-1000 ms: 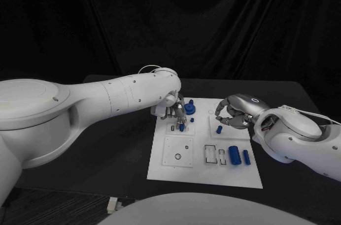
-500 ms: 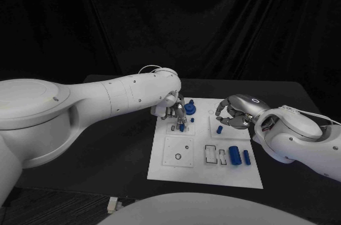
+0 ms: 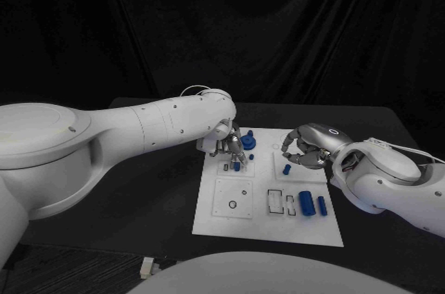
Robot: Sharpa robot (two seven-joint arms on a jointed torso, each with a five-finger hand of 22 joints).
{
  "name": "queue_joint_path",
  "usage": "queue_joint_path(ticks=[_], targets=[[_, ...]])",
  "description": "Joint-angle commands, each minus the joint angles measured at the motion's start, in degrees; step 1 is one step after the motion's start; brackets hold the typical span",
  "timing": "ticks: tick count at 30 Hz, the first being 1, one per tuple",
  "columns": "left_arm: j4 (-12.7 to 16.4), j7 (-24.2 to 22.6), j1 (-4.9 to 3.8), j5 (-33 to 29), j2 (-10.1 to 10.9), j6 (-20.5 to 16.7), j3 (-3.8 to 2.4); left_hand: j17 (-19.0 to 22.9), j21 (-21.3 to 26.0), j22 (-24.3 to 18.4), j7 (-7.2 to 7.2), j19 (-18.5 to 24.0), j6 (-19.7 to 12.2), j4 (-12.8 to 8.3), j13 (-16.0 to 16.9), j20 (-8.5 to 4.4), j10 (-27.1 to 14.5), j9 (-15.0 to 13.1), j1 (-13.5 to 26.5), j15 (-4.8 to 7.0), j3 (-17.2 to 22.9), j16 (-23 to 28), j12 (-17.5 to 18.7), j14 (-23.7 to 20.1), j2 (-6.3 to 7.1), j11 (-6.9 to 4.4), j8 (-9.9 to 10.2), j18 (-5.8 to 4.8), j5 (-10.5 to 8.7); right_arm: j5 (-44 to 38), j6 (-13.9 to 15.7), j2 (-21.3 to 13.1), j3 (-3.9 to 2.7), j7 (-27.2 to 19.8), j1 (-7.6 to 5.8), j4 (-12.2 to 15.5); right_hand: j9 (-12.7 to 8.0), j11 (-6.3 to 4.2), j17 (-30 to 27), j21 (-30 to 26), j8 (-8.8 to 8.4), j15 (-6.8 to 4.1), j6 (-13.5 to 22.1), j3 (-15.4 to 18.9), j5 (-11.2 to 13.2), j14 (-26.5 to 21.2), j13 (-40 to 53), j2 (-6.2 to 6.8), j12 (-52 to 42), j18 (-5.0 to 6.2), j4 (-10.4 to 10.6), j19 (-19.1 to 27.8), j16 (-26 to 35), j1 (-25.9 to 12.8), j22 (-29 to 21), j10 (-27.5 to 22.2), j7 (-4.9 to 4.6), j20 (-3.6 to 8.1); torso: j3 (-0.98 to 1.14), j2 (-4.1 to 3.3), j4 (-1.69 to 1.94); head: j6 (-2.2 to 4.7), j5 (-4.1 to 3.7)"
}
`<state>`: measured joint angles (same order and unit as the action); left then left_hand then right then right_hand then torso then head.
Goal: Assemble the parts on the task board
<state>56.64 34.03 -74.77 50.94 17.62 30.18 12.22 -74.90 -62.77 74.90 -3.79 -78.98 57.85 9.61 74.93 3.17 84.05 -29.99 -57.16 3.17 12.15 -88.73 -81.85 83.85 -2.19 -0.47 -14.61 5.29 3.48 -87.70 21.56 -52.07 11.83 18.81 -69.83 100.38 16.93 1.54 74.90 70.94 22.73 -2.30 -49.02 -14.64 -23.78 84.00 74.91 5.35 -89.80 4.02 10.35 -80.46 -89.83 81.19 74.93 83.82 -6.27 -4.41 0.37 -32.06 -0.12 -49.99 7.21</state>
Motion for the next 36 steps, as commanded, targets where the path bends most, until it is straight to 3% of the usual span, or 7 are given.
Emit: queue_joint_path(ticks=[1,14,16,20,26,32,36], targets=[[0.14,-0.79,0.12,-0.18,-0.01,-0.32,-0.04,-13.45,0.30,8.18,-0.06,-0.03,0.41,0.38,7.59,-0.08,1.18,-0.13,0.96,0.21,-0.90,0.41,0.24,5.21,0.08,-0.04,0.41,-0.26,-0.40,-0.21,-0.22,-0.03,-0.03,0.37,0.13,-0.03,0.05,0.29,15.10,-0.39,0.21,0.51,-0.27,-0.22,0.29,6.00,15.09,0.31,-0.20,0.50,0.05,0.40,-0.17,-0.36,8.83,6.18,-0.03,-0.12,0.00,0.00,-0.01,-0.01,0.11],[0.41,-0.80,0.13,-0.18,0.19,-0.19,-0.04,-13.47,0.51,8.26,0.20,-0.16,1.38,1.30,7.74,-0.14,1.29,-0.77,1.47,0.32,-2.65,0.43,0.17,5.22,0.02,-0.22,0.49,-0.24,-0.46,-0.21,-0.40,0.11,-0.03,0.39,0.16,-0.22,0.06,0.28,15.10,-0.43,0.22,0.51,-0.28,-0.25,0.34,6.00,15.09,0.30,-0.20,0.51,0.12,0.41,-0.17,-0.44,8.82,6.18,-0.01,-0.12,0.00,0.00,-0.01,-0.01,0.14],[0.42,-0.81,0.13,-0.18,0.19,-0.20,-0.04,-13.41,0.74,8.26,0.38,-0.20,1.64,0.21,7.73,-0.26,1.29,-1.30,-0.22,0.47,-2.42,0.51,0.25,5.19,-0.47,-0.39,0.48,-0.21,0.11,-0.21,-0.44,0.14,-0.03,0.39,0.18,-0.25,0.06,0.28,15.10,-0.43,0.22,0.51,-0.28,-0.25,0.34,6.00,15.09,0.30,-0.20,0.51,0.12,0.41,-0.17,-0.44,8.82,6.18,-0.01,-0.12,0.00,0.01,-0.01,-0.01,0.17],[0.39,-0.82,0.14,-0.18,0.16,-0.20,-0.04,-13.38,1.09,8.27,0.54,-0.24,1.57,-2.33,7.77,-0.40,1.29,-2.05,-3.39,0.60,-1.31,0.58,0.33,5.17,-1.06,-0.54,0.76,-0.20,3.25,-0.21,-0.53,0.18,-0.03,0.39,0.21,-0.28,0.06,0.28,15.10,-0.43,0.22,0.51,-0.28,-0.25,0.34,6.00,15.09,0.30,-0.20,0.51,0.12,0.41,-0.17,-0.44,8.82,6.18,-0.01,-0.12,0.00,0.01,-0.01,-0.01,0.20],[0.31,-0.82,0.16,-0.18,0.03,-0.10,-0.04,-13.33,1.22,8.29,0.67,-0.30,1.60,-3.64,7.76,-0.48,1.26,-2.65,-4.56,0.68,-0.73,0.65,0.42,5.14,-1.12,-0.66,0.83,-0.20,4.94,-0.21,-0.70,0.23,-0.03,0.42,0.26,-0.30,0.06,0.28,15.10,-0.43,0.22,0.51,-0.28,-0.25,0.34,6.00,15.09,0.30,-0.20,0.51,0.12,0.41,-0.17,-0.44,8.82,6.18,-0.01,-0.12,0.01,0.00,-0.01,-0.01,0.19],[0.14,-0.81,0.19,-0.18,-0.13,-0.04,-0.04,-13.28,1.49,8.30,0.83,-0.34,1.44,-5.75,7.76,-0.62,1.21,-3.55,-6.12,0.81,0.72,0.76,0.57,5.10,-1.28,-0.80,1.02,-0.18,7.89,-0.21,-0.80,0.19,-0.03,0.45,0.29,-0.30,0.08,0.26,15.10,-0.43,0.24,0.50,-0.31,-0.30,0.37,6.00,15.09,0.28,-0.20,0.50,0.17,0.39,-0.17,-0.49,8.82,6.18,0.01,-0.11,0.00,0.01,-0.01,-0.01,0.09],[0.06,-0.81,0.24,-0.18,-0.19,0.05,-0.04,-13.25,1.56,8.31,0.91,-0.38,1.35,-6.98,7.76,-0.67,1.19,-3.96,-6.81,0.86,1.87,0.81,0.63,5.08,-1.22,-0.88,1.14,-0.19,8.31,-0.21,-0.87,0.16,-0.03,0.48,0.32,-0.30,0.08,0.26,15.10,-0.43,0.24,0.50,-0.31,-0.30,0.37,6.00,15.09,0.28,-0.20,0.50,0.17,0.39,-0.17,-0.49,8.82,6.18,0.01,-0.11,0.01,0.00,-0.01,-0.01,0.07]])
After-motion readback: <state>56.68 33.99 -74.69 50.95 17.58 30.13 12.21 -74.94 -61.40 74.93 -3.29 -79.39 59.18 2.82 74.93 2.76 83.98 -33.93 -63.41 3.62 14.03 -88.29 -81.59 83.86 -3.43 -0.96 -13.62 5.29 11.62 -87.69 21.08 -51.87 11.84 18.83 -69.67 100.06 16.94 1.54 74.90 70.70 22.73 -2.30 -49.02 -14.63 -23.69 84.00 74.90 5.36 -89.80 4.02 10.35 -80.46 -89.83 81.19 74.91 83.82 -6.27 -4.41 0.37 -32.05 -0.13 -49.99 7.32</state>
